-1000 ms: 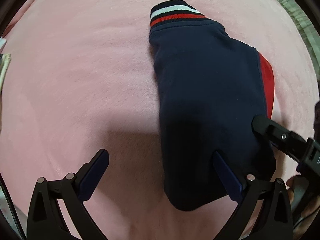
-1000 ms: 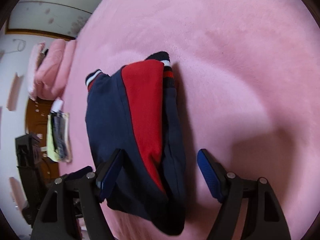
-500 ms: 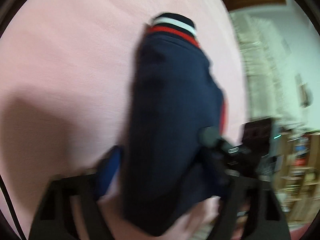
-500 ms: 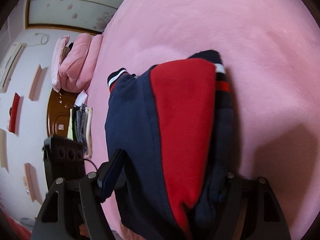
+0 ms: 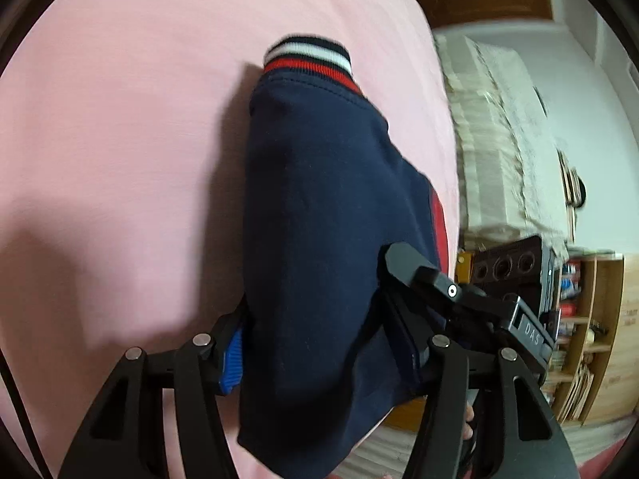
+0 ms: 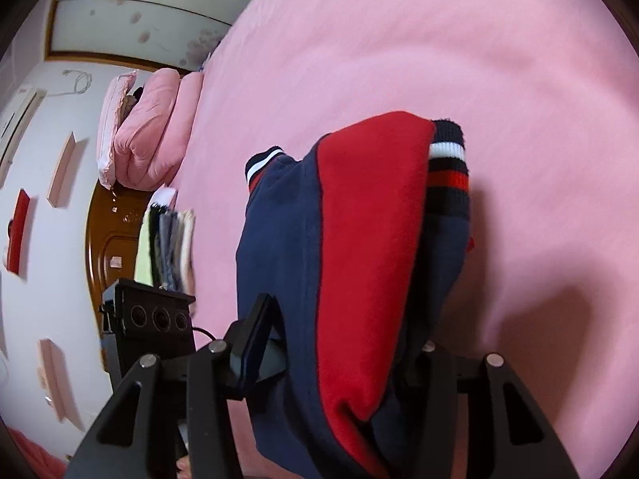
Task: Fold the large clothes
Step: 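Carry the folded jacket onto the clothes stack and release it with both tools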
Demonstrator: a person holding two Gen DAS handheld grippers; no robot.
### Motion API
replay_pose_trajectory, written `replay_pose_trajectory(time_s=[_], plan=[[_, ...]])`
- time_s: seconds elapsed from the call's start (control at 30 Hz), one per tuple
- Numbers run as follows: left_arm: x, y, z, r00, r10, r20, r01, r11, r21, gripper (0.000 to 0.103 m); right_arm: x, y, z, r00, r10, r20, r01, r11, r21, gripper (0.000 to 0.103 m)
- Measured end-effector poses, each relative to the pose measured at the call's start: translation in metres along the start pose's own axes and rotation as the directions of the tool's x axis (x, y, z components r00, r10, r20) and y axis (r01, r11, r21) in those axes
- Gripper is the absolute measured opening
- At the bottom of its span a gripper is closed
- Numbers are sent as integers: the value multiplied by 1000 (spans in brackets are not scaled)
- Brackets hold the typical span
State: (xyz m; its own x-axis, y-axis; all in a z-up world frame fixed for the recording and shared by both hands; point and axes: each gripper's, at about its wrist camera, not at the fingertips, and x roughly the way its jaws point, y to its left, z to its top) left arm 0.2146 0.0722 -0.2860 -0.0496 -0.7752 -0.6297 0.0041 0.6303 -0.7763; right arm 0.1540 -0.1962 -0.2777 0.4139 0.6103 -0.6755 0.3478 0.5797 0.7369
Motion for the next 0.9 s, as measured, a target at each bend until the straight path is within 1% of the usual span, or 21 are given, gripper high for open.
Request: replay_pose_trajectory(time_s=[0.03,0.07,0.17,0.23,0.27,0.3,0.33,0.37,0.4,0.43,0.47,0.5,0.53,0.6,0.67,0.73,0.8,0.83,0.87,0.9], plan=[[-27,14,-1,1000,20,18,-19,1000,-25,58,11,11,-8,1000,7,-13,-7,1000,11,47],[-45,22,1,999,31,27,-30,999,-38,58,24,25,-17,999,16,-30,-15,1000,17,45],[-123,50,11,993,79,90,-73,995,-74,58,65,76,-41,996,76,-55,-75,997,27,41],[-176,64,19,983,99,154,-90,994,-65,58,99,121,-53,986,158,-60,-155,987,42,40],[-206,71,24,974,109,197,-100,993,-55,58,109,134,-54,981,185,-60,-183,982,42,40],[-239,77,32,960,125,251,-117,992,-46,57,125,160,-55,972,227,-62,-226,974,29,39],[-262,80,39,946,138,292,-131,990,-44,57,141,187,-54,962,265,-68,-265,964,0,39],[-290,82,45,925,155,346,-148,988,-46,57,151,204,-53,955,286,-72,-288,958,-15,39],[-324,82,53,893,174,414,-167,984,-53,57,166,234,-50,943,324,-78,-328,944,-39,39],[-349,81,58,867,190,462,-185,981,-57,57,177,257,-45,933,351,-83,-356,933,-56,39],[-368,82,63,846,199,494,-195,979,-61,57,189,283,-40,921,379,-89,-386,919,-81,39],[-398,80,71,808,217,549,-220,974,-62,57,200,315,-35,910,404,-97,-414,902,-120,39],[-413,77,76,787,225,575,-233,971,-61,57,210,346,-30,902,421,-101,-432,887,-164,39],[-457,75,91,727,234,646,-257,965,-61,58,223,390,-24,890,445,-100,-456,864,-215,39],[-487,74,104,696,236,678,-268,962,-59,58,237,437,-21,875,475,-92,-482,836,-261,39],[-521,79,119,680,243,691,-292,955,-48,58,248,466,-21,865,493,-95,-498,818,-288,39],[-541,82,130,677,261,688,-325,945,-39,58,262,487,-21,849,519,-96,-523,801,-291,39],[-556,90,135,675,280,683,-352,935,-35,58,269,494,-21,844,528,-98,-532,797,-287,39],[-555,86,140,672,295,679,-371,928,-35,58,281,501,-20,836,540,-101,-545,792,-277,38],[-559,92,146,668,315,675,-395,918,-37,58,290,505,-20,832,545,-103,-551,791,-266,38]])
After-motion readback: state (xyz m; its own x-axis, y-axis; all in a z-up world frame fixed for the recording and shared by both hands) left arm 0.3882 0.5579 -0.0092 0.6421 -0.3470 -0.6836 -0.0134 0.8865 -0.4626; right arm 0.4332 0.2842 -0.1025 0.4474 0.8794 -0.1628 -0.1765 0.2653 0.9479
